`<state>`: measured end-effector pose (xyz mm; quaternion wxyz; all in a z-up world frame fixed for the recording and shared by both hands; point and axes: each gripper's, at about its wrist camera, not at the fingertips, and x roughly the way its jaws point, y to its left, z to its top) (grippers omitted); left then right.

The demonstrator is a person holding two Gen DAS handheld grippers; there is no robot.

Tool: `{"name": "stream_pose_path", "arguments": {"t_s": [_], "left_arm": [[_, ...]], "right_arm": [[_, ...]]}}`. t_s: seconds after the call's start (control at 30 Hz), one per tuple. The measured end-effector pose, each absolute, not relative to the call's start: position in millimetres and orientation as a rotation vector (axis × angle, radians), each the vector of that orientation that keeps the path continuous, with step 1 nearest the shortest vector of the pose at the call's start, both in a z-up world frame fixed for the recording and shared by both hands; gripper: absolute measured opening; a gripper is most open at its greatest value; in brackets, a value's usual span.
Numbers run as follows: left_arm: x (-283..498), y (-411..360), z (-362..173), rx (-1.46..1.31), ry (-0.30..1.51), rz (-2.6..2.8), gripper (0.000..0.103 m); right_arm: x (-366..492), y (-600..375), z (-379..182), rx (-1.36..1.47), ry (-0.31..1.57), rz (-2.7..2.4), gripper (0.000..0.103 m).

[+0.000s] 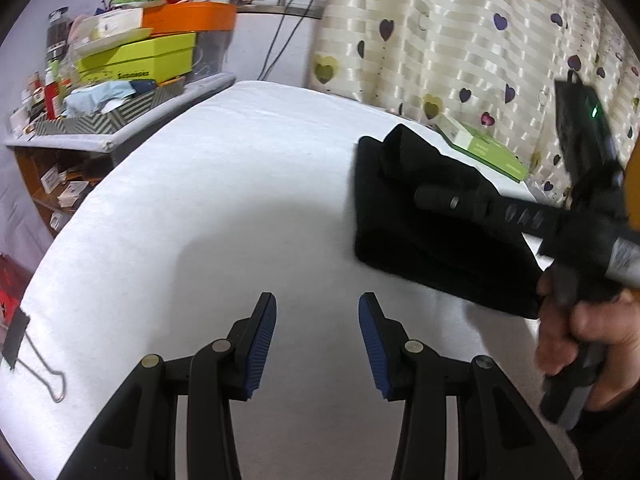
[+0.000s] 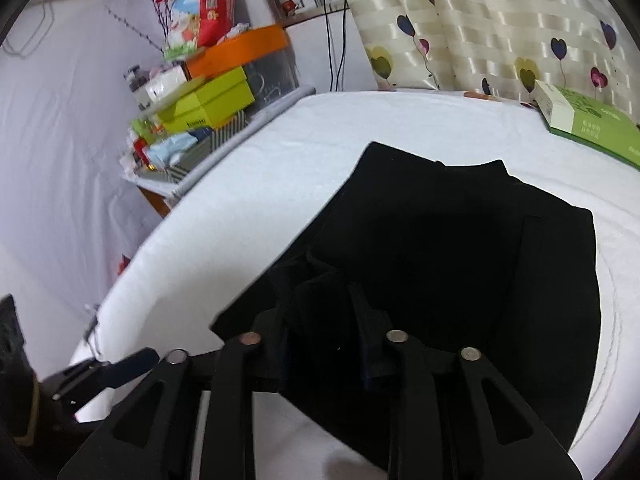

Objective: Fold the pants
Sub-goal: 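Lift the pants end with the right gripper and fold it over the stack, then open the right gripper and pull it back from the pants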

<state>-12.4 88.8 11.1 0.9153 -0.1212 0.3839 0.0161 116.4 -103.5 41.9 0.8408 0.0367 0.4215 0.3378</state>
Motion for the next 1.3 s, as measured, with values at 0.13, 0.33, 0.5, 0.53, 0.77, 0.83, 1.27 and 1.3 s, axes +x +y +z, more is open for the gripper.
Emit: {"name": "stream_pose_path", "arguments": {"t_s": [0.13,0.33,0.5,0.53,0.77,0.83,1.27,1.3], "left_arm": [[-11,95,14,-0.257,0.78,0.044,0.045],[-7,98,22,-0.256,0.759,0.038,0.045],[-1,91,39,-0.245,0.72,0.002,0.045],[1,87,42,-0.238,0.71,-0.008,0.045],[21,40,60,-0.144,0.665,-0.114,0.045],[30,25,58,-0.094,0.659,-0.128,0.045],[52,19,32,-0.057,0.745,-0.103,0.048],[47,20,35,-0.062,0.743,-0.104,0.048]], "right_arm": [[107,-110,51,0.156,0.893,0.862,0.05],[88,-159,70,0.198,0.777,0.777,0.05],[83,-201,61,0.154,0.788,0.581,0.036],[81,-208,59,0.148,0.793,0.557,0.035],[80,-219,32,0.116,0.859,0.506,0.029],[80,-217,28,0.101,0.863,0.502,0.029],[63,-224,46,0.027,0.823,0.48,0.041],[58,-227,48,0.029,0.819,0.476,0.041]]}}
